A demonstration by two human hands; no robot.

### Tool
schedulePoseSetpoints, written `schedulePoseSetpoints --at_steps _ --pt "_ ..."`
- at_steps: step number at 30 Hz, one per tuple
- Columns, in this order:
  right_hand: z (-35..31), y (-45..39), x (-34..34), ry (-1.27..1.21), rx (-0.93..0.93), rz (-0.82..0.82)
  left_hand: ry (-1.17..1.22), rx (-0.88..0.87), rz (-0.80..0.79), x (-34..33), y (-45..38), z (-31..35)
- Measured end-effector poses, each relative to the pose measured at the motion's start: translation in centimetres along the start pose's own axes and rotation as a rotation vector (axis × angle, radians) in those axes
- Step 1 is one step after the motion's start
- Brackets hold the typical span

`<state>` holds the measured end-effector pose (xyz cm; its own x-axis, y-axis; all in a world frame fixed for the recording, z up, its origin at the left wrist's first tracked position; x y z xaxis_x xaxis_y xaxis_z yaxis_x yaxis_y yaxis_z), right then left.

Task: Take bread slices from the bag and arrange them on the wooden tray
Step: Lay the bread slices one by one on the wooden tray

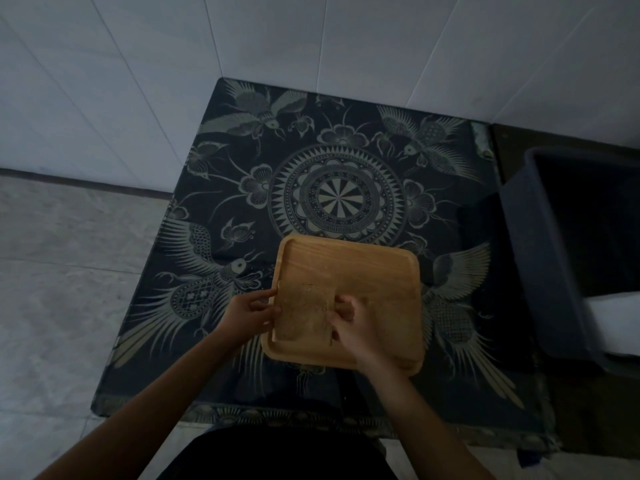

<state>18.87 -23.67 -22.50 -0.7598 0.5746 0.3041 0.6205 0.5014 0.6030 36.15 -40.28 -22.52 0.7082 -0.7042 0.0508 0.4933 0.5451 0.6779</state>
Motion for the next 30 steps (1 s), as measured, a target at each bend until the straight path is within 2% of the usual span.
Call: schedulePoseSetpoints --at_steps 11,15,22,30 --pt "3.2 -0.2 -1.7 -0.004 -0.067 -0.036 -0.366 -0.052 0.128 0.7 0.0 -0.5" --pt "3.5 -0.3 -1.4 0.072 -0.039 0.004 -0.423 -0.076 0.107 0.5 0.2 -0.7" --pt "3.0 -0.4 -1.2 0.222 0.037 0.072 -0.42 -0.139 0.128 0.5 0.9 -0.1" --pt "2.8 -0.3 -1.0 0.229 0.077 0.087 -0.387 -0.195 0.109 0.3 0.9 0.0"
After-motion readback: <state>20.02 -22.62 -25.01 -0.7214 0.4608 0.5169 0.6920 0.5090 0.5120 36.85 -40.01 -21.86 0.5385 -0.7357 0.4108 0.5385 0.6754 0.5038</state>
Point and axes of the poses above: each hand's wrist, its own y-axis away from the middle knuckle, its own x-axis out of the back of the hand, z = x × y, the point moved 10 cm from there along -y, towards the middle knuckle, and after that the axes turned 3 degrees about y, right-handed, at the moved point
